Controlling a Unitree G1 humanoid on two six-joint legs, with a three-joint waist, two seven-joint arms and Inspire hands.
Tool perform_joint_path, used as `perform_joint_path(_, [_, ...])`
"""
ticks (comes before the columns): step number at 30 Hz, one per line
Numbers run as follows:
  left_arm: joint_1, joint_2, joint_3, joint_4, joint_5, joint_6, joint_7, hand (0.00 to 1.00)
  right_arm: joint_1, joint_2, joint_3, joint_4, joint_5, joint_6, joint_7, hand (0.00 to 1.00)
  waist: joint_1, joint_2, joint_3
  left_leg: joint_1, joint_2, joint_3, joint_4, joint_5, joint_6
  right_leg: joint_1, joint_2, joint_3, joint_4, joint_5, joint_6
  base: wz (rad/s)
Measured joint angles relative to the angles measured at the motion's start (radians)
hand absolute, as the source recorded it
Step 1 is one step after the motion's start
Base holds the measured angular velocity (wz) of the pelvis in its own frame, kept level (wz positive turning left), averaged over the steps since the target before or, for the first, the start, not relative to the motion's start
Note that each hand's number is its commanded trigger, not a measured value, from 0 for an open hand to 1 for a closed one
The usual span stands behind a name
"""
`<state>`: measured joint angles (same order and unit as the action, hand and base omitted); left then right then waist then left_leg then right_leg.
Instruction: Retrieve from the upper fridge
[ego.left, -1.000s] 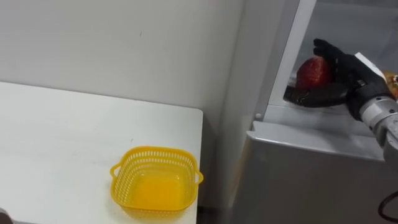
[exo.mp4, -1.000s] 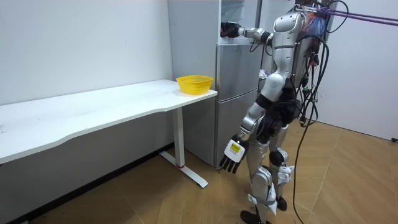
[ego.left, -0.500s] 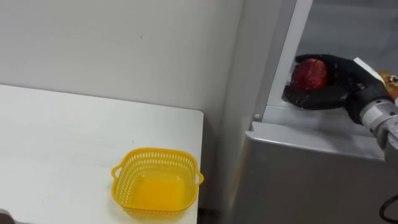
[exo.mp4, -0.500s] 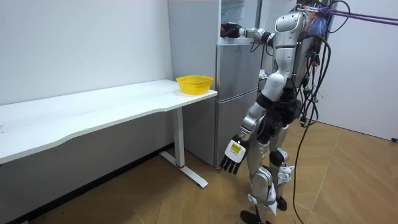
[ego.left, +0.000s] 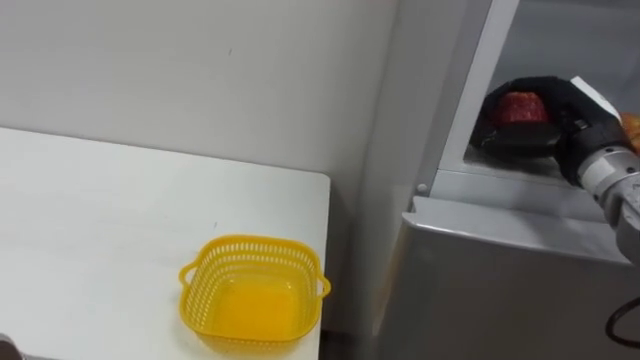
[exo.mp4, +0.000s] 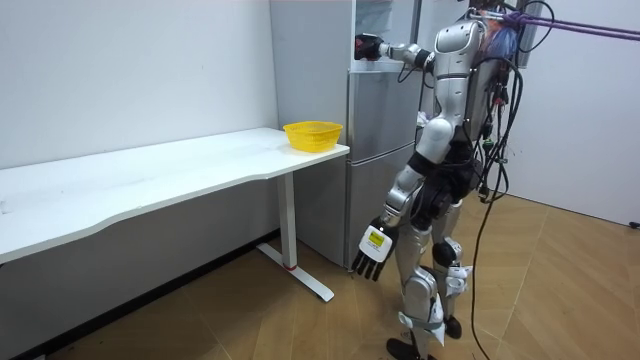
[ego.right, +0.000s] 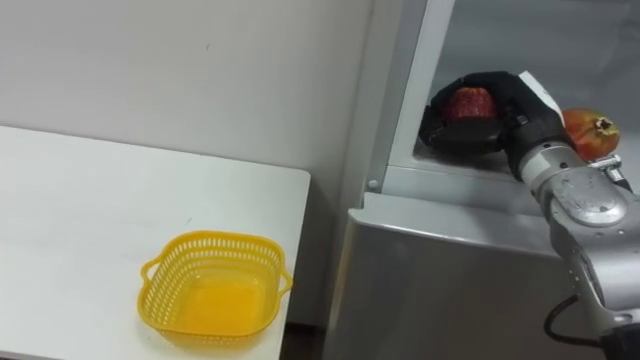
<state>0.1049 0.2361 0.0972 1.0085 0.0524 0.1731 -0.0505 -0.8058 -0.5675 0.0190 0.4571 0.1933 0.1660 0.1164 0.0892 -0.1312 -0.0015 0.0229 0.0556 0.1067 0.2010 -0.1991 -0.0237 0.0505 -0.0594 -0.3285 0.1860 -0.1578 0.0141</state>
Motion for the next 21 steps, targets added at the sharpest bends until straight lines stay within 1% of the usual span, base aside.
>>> perform_joint_path(5, [0.000, 0.004, -0.003, 0.002, 0.001, -0.001, 0.000, 0.00, 0.000, 0.002, 0.003, -0.002, -0.007, 0.000, -0.012, 1.00, 0.001, -0.001, 0.0006, -0.005, 0.000, 0.000, 0.001, 0.000, 0.000, 0.001, 0.000, 0.001, 0.000, 0.000, 0.000, 0.00])
perform_joint_path(10, [0.001, 0.007, -0.005, 0.002, 0.001, -0.004, 0.001, 0.00, 0.003, 0.004, 0.009, -0.019, -0.005, 0.001, -0.050, 1.00, -0.003, 0.000, 0.0013, -0.011, 0.001, -0.001, 0.002, 0.000, 0.000, -0.002, 0.001, -0.004, -0.001, 0.000, 0.000, 0.00])
perform_joint_path(14, [0.000, 0.008, -0.021, 0.003, 0.002, -0.006, 0.008, 0.00, 0.005, 0.006, 0.019, -0.029, -0.009, 0.001, -0.065, 1.00, -0.004, 0.003, -0.0001, -0.010, 0.001, -0.001, 0.004, 0.000, 0.000, -0.002, 0.001, -0.001, -0.001, 0.000, 0.000, 0.00])
perform_joint_path(17, [0.000, 0.002, -0.022, 0.002, 0.008, -0.009, 0.019, 0.00, 0.035, 0.014, 0.018, -0.101, -0.080, 0.001, -0.103, 1.00, -0.005, 0.013, -0.0013, -0.011, 0.001, 0.002, 0.004, 0.000, 0.000, -0.003, 0.001, 0.004, -0.001, 0.000, 0.000, 0.00])
perform_joint_path(18, [0.000, -0.003, -0.022, 0.003, 0.007, -0.009, 0.020, 0.00, 0.060, 0.014, 0.018, -0.152, -0.102, 0.002, -0.125, 1.00, -0.005, 0.022, -0.0039, -0.011, 0.000, 0.002, 0.002, 0.000, 0.000, -0.005, 0.001, 0.007, -0.001, 0.000, 0.000, 0.00])
perform_joint_path(19, [0.000, -0.006, -0.022, 0.003, 0.007, -0.009, 0.021, 0.00, 0.080, 0.014, 0.018, -0.195, -0.114, 0.002, -0.143, 1.00, -0.005, 0.031, -0.0041, -0.011, 0.000, 0.003, 0.002, 0.000, 0.000, -0.005, 0.001, 0.009, -0.001, 0.000, 0.000, 0.00])
perform_joint_path(20, [-0.001, -0.008, -0.023, 0.003, 0.005, -0.009, 0.022, 0.00, 0.086, 0.015, 0.018, -0.213, -0.120, 0.002, -0.150, 1.00, -0.007, 0.035, -0.0045, -0.012, 0.000, 0.004, 0.002, 0.000, 0.000, -0.006, 0.001, 0.010, -0.001, 0.000, 0.000, 0.00])
perform_joint_path(21, [0.000, -0.012, -0.025, 0.003, 0.002, -0.009, 0.025, 0.00, 0.099, 0.024, 0.018, -0.250, -0.137, 0.006, -0.166, 1.00, -0.008, 0.044, -0.0086, -0.012, 0.000, 0.005, 0.000, 0.000, 0.000, -0.008, 0.001, 0.012, -0.001, 0.000, 0.000, -0.05])
